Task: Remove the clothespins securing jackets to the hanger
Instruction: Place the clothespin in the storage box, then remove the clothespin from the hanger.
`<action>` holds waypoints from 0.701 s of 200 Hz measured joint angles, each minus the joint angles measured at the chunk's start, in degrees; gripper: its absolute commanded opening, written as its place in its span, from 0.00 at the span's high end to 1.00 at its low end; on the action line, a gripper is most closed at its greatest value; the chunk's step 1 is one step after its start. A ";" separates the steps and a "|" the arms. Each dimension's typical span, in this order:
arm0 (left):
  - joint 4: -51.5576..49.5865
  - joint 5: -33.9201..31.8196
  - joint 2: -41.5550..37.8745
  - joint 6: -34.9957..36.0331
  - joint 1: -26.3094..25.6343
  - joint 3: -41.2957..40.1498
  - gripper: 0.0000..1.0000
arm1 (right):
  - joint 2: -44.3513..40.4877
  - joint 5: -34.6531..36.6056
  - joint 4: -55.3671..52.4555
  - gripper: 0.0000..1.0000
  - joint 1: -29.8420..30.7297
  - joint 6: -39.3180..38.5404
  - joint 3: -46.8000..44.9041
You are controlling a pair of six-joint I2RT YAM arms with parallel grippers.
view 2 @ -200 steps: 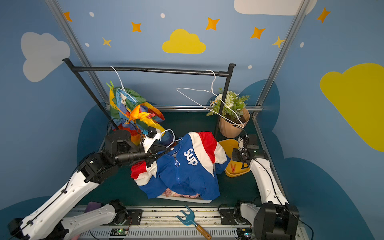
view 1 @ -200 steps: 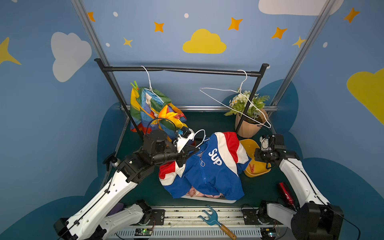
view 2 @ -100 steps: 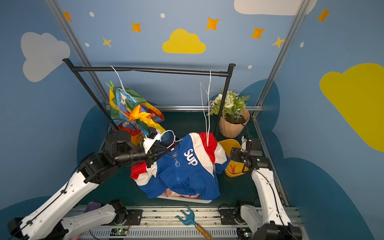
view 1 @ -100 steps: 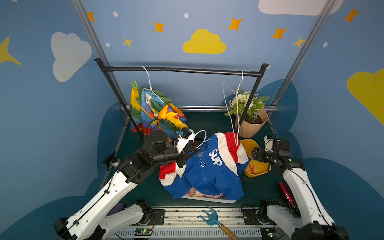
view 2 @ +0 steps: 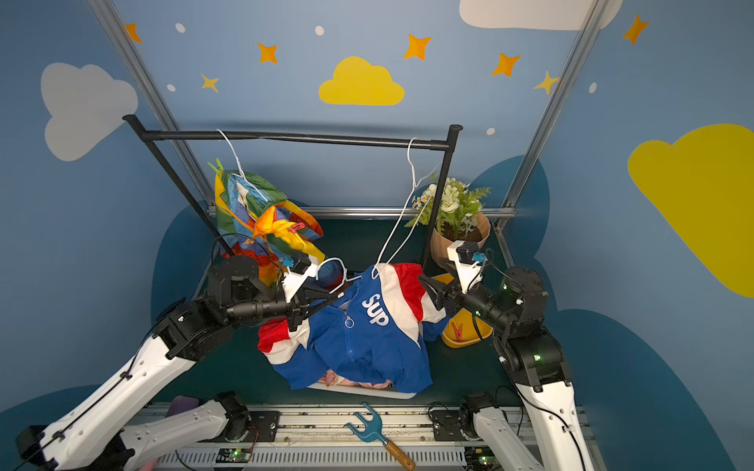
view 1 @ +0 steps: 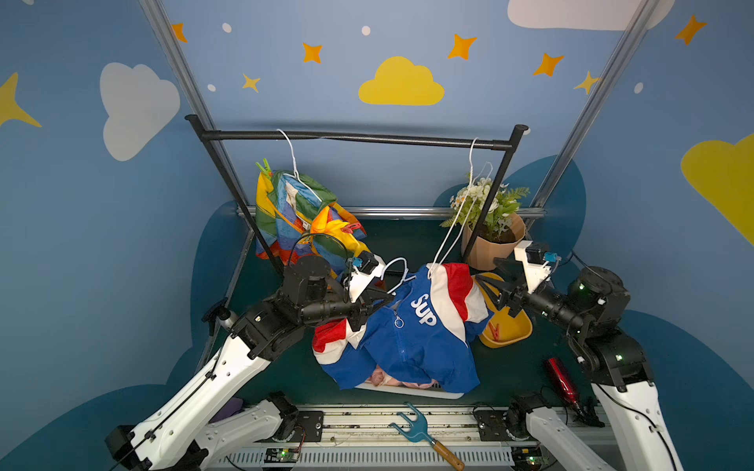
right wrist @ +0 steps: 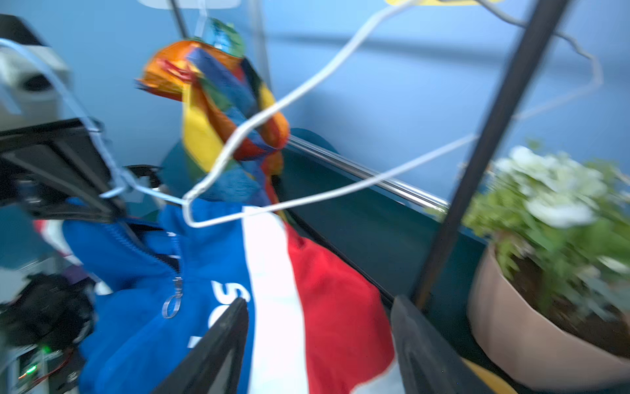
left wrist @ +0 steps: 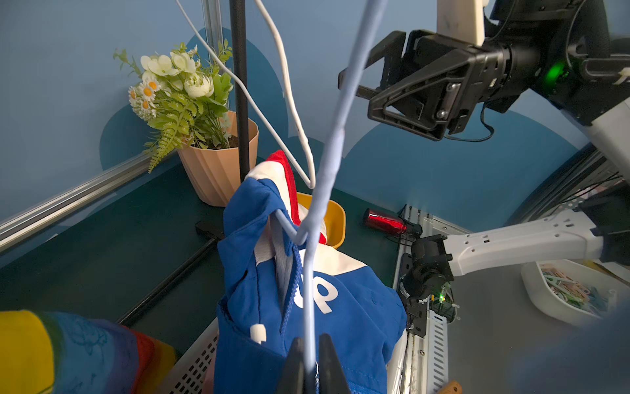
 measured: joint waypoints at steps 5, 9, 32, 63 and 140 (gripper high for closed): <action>-0.04 0.11 -0.04 0.00 0.00 0.00 0.90 | 1.36 -1.57 0.04 0.34 1.33 -0.70 1.03; -0.09 0.13 -0.07 0.00 -0.04 0.00 0.90 | 2.51 -2.54 0.02 0.33 2.38 -1.33 2.10; -0.44 0.31 -0.39 0.00 -0.20 0.00 0.90 | 9.94 -5.09 -1.46 0.34 11.52 -6.97 8.41; -1.60 0.37 -1.16 0.02 -0.28 0.00 0.90 | 18.03 -4.50 -5.53 0.45 22.71 -14.88 13.77; -3.61 1.86 -2.56 0.00 -0.55 0.00 0.89 | 27.56 -1.68 -11.30 0.58 28.72 -24.11 20.59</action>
